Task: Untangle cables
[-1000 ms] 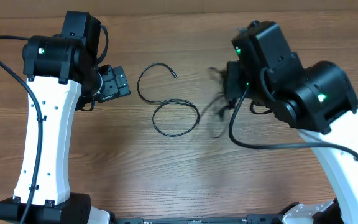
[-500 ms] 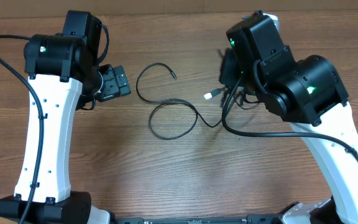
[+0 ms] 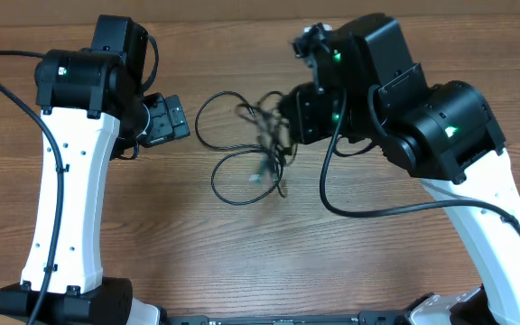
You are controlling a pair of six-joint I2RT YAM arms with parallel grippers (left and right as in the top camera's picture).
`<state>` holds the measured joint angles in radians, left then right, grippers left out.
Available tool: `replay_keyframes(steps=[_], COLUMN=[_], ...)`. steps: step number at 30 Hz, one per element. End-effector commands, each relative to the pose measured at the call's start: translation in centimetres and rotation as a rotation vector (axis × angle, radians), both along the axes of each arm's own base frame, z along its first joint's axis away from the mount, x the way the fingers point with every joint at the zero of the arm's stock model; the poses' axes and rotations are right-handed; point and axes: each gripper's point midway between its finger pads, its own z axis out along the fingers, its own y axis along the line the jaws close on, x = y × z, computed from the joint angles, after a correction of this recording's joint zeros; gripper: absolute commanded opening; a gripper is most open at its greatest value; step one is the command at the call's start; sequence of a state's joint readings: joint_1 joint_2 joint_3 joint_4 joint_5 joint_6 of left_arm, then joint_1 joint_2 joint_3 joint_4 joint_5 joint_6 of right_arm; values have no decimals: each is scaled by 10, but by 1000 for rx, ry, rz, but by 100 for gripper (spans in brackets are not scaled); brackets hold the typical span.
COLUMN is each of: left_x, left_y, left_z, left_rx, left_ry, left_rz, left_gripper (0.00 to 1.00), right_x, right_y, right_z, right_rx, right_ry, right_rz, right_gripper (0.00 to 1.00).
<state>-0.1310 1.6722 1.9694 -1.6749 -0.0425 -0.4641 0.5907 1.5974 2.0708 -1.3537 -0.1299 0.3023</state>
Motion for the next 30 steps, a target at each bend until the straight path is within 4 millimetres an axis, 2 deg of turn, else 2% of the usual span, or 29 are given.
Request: replay_keyframes(steps=[1,3,6,9,14,17,21,23,26,30], left_x=[1,1,1,1,0,-2,-5,-8,-14,-22], left_y=[1,1,1,1,-2,-13,-32,-32,-33,-38], left_z=[-3,-3,-3,-3,-3,-3,-3,-7,-18,-49], left_rx=[23,22,21,20,7,-48,-134,-138,-136,-134], left_ry=[4,5,5,5,10,21,32,49,93,173], left_rz=[-18,-18,-19,-19,-22,-72,-215,-220,-220,-235], left_gripper=[100,100,100,100,100,100,100,100,100,98], right_x=[25,27,28,27,21,19,20,21,21,22], right_y=[-66,-86,-94,-90,-66,-54,-51,-51,-50,-50], right_z=[4,3,2,1,-2,-1,1,2,2,2], right_rx=[-151,-206,-230,-214,-122,-72,-57,-53,-52,-51], right_ry=[-88,-102,-110,-94,-33,-11,-17,-21,-22,-23], right_rz=[-401,-510,-553,-535,-443,-400,-396,-396,-396,-396], right_gripper=[4,4,4,4,4,4,4,4,4,4])
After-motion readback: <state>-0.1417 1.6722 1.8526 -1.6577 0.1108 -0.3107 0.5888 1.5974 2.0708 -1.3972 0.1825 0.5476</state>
